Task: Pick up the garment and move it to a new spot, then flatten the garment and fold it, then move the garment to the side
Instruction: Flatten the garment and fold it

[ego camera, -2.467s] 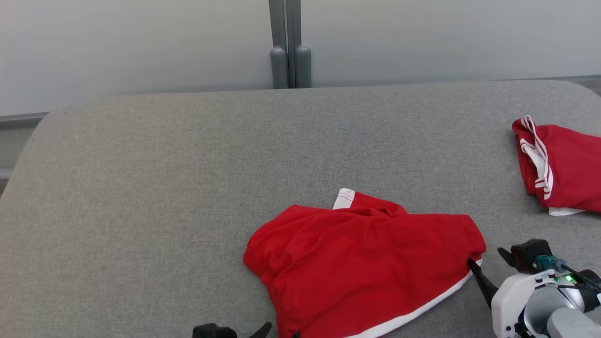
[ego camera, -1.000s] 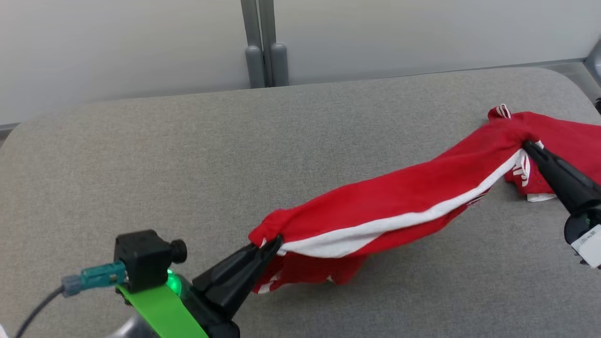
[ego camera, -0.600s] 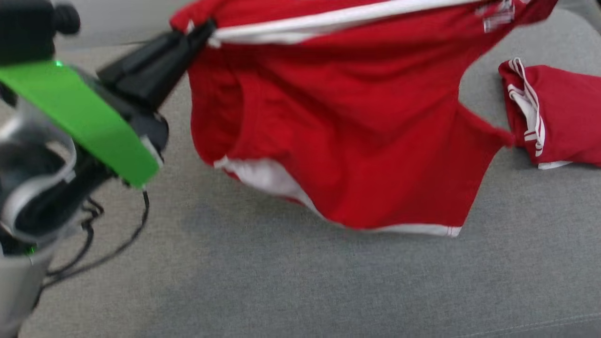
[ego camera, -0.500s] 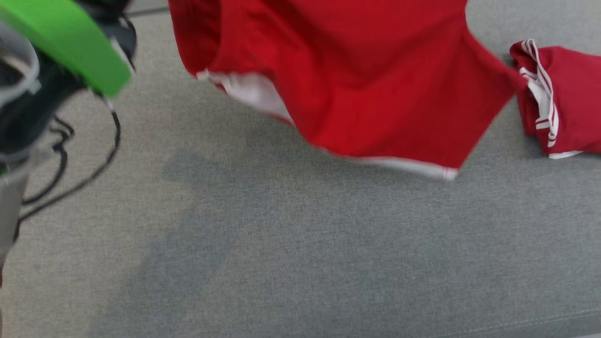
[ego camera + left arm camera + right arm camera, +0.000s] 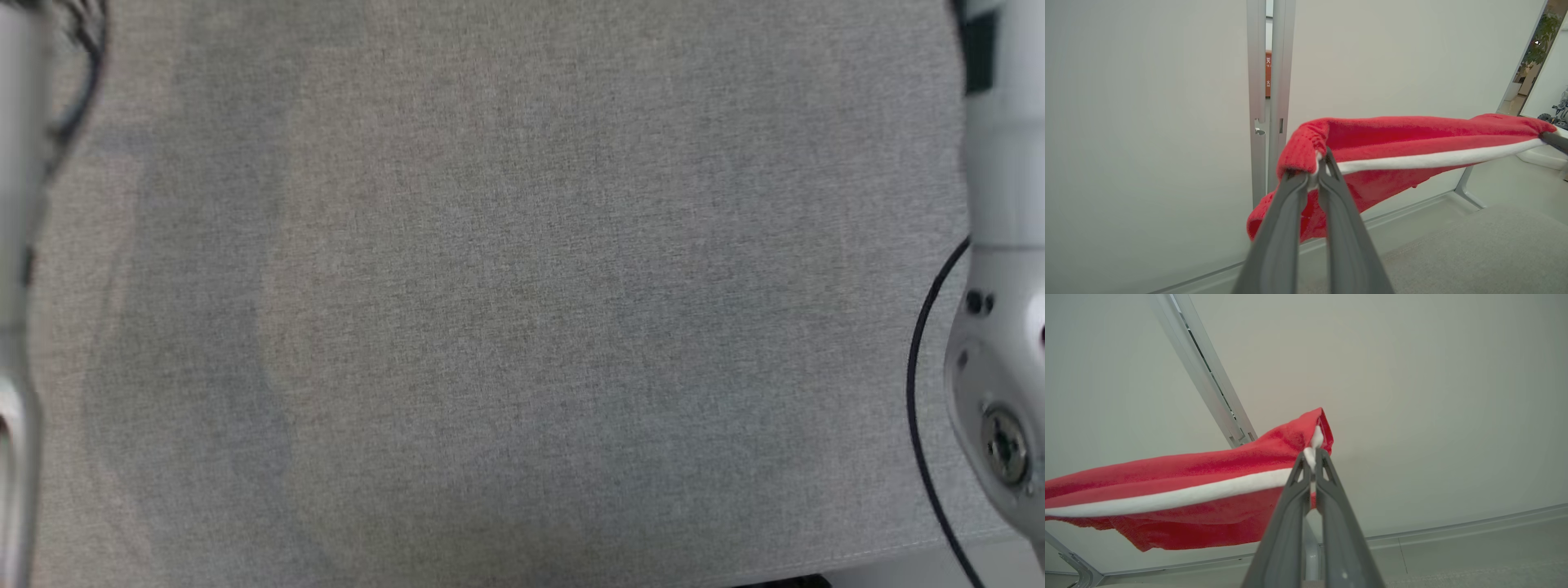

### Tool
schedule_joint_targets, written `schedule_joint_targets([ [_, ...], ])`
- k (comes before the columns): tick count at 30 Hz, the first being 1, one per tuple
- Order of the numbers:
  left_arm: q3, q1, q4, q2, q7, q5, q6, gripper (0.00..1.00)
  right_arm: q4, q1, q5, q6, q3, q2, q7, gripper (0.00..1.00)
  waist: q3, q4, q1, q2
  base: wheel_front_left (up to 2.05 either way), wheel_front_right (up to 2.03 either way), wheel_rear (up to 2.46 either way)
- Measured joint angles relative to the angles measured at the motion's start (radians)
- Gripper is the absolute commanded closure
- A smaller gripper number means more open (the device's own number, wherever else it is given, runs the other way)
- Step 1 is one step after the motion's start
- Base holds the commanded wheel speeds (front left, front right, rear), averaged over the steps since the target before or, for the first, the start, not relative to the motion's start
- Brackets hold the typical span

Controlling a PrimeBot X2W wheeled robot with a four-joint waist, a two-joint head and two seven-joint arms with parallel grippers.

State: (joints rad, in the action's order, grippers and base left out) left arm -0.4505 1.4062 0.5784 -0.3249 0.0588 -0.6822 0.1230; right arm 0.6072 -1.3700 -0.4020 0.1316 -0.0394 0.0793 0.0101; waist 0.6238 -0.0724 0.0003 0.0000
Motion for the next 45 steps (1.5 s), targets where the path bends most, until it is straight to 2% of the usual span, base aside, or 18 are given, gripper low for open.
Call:
schedule_joint_targets([
  [3,-0.064,-0.121,0.032,-0.005,0.058,-0.019,0.006,1.0,0.039,0.105,-0.036,0.0,0.054,0.019,-0.045,1.0,0.02,0.004,0.0001,0.0,0.0,0.0,0.0],
  [5,-0.111,-0.206,0.002,-0.015,0.096,-0.07,0.006,1.0,0.04,0.184,-0.081,0.0,0.093,0.038,-0.072,1.0,0.017,0.006,0.0,0.0,0.0,0.0,0.0],
  [10,-0.193,-0.479,-0.12,-0.105,0.18,-0.14,0.009,1.0,-0.023,0.433,-0.218,0.0,0.194,0.111,-0.12,1.0,-0.024,0.009,-0.0001,0.0,0.0,0.0,0.0],
  [13,-0.197,-0.672,-0.193,-0.13,0.196,-0.167,0.009,1.0,-0.08,0.605,-0.315,0.001,0.237,0.155,-0.128,1.0,-0.068,0.012,-0.0002,0.0,0.0,0.0,0.0],
  [16,-0.192,-0.852,-0.265,-0.122,0.199,-0.187,0.008,1.0,-0.145,0.781,-0.404,0.002,0.264,0.21,-0.127,1.0,-0.129,0.014,-0.0003,0.0,0.0,0.0,0.0],
  [21,-0.132,-1.125,-0.411,-0.064,0.199,-0.197,-0.037,1.0,-0.237,1.041,-0.519,0.002,0.265,0.274,-0.127,1.0,-0.253,0.025,-0.0003,0.0,0.0,0.0,0.0],
  [27,-0.121,-1.402,-0.567,-0.02,0.199,-0.179,-0.09,1.0,-0.376,1.319,-0.608,0.002,0.241,0.32,-0.108,1.0,-0.393,0.044,-0.0004,0.0,0.0,0.0,0.0],
  [33,-0.177,-1.541,-0.675,-0.004,0.196,-0.171,-0.122,1.0,-0.538,1.53,-0.653,0.0,0.154,0.339,-0.086,1.0,-0.494,0.066,-0.0004,0.0,0.0,0.0,0.0],
  [36,-0.18,-1.542,-0.7,-0.002,0.178,-0.179,-0.129,1.0,-0.595,1.553,-0.642,0.0,0.12,0.324,-0.049,1.0,-0.516,0.078,-0.0004,0.0,0.0,0.0,0.0],
  [39,-0.171,-1.517,-0.704,-0.003,0.151,-0.188,-0.133,1.0,-0.61,1.497,-0.593,0.0,0.105,0.305,0.01,1.0,-0.515,0.081,-0.0004,0.0,0.0,0.0,0.0],
  [45,-0.142,-1.372,-0.649,0.016,0.088,-0.213,-0.133,1.0,-0.509,1.276,-0.488,0.0,0.055,0.216,0.139,1.0,-0.482,0.077,-0.0004,0.0,0.0,0.0,0.0],
])
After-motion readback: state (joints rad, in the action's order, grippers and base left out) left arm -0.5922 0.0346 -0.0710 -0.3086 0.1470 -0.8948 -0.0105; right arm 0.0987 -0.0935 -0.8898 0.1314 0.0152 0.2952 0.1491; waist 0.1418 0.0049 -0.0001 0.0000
